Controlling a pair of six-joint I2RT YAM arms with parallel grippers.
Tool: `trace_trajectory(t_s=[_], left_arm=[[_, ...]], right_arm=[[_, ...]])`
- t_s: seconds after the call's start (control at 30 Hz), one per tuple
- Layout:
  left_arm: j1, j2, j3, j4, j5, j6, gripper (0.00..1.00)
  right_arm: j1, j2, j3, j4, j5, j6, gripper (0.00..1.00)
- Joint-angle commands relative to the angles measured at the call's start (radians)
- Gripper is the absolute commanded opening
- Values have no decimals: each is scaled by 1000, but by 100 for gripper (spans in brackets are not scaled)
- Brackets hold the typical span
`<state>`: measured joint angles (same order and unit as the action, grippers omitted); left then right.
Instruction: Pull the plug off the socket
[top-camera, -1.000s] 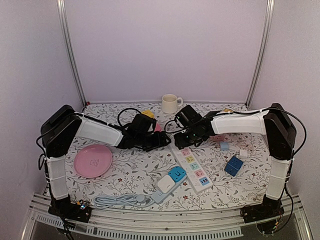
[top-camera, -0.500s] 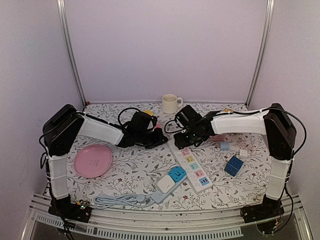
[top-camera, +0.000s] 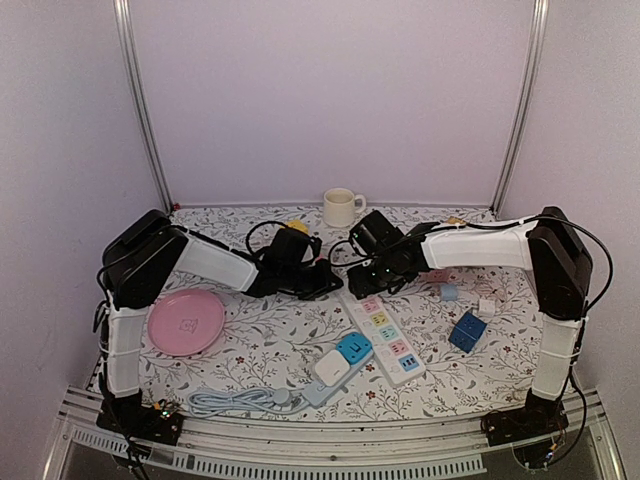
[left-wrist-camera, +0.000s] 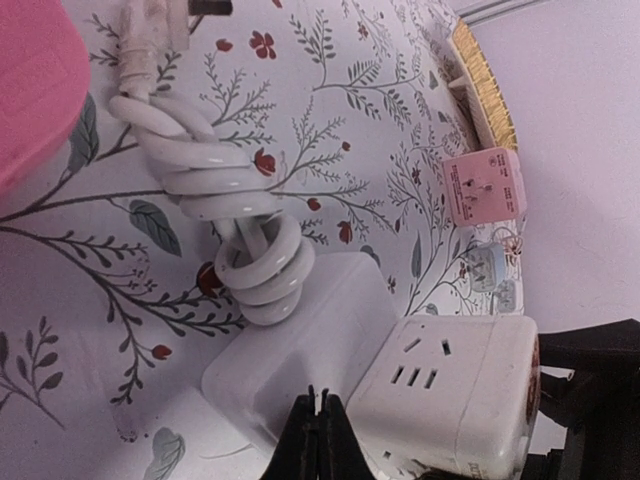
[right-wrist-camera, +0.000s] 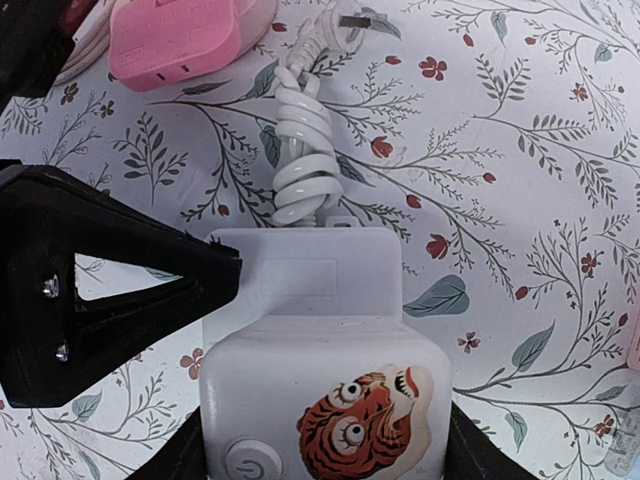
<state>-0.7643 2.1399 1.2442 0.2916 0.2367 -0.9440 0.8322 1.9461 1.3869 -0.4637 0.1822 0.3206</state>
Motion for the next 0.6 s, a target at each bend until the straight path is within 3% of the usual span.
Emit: trace_trajectory(t_s=[0.0, 0.57], left_arm=[[6, 34, 4, -60, -12, -4, 0], [3, 54, -14, -142, -67, 17, 0]], right_arm=[[21, -27, 39, 2, 1, 13, 9], [26, -45, 68, -9, 58, -36, 8]])
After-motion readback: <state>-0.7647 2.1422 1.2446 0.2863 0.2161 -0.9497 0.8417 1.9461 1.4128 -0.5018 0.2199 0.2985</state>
